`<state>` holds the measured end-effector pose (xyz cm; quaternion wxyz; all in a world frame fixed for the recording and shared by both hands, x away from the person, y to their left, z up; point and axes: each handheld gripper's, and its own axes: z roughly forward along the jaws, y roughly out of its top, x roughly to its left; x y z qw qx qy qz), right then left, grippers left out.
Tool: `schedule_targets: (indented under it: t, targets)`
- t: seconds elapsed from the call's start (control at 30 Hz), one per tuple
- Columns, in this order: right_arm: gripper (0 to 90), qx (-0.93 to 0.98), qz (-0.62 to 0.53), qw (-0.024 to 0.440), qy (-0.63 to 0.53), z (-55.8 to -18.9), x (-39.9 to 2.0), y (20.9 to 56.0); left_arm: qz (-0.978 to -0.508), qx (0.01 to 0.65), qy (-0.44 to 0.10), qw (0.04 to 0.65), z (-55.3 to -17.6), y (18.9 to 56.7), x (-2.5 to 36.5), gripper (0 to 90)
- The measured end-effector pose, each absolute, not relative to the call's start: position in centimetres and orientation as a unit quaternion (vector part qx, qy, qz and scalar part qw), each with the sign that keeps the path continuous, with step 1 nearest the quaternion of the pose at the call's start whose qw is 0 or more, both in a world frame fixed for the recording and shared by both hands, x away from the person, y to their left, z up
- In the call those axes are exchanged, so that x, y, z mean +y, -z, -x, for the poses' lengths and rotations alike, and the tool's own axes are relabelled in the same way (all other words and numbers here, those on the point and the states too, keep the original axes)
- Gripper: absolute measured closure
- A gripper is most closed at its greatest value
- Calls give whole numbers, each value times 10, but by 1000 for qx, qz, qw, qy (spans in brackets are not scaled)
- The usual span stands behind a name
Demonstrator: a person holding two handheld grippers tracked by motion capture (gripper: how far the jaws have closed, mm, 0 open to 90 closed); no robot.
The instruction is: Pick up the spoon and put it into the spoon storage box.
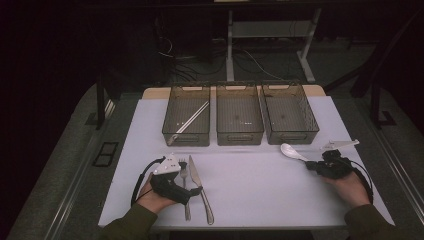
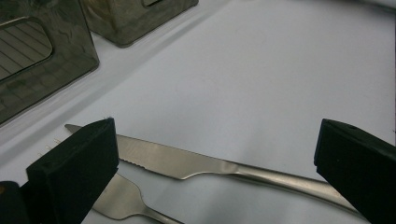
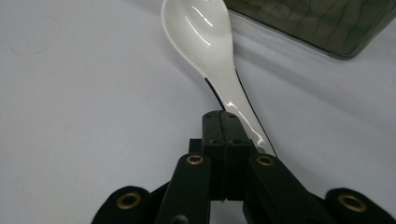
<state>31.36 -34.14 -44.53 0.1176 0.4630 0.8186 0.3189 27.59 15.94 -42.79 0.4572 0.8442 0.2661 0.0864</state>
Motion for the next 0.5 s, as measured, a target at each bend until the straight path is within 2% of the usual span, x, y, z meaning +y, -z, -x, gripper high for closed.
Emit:
schedule_targets:
  t: [0.5]
  targets:
    - [898, 796, -492, 146, -320, -327, -369, 446, -845, 270, -80, 455, -276, 429, 157, 0]
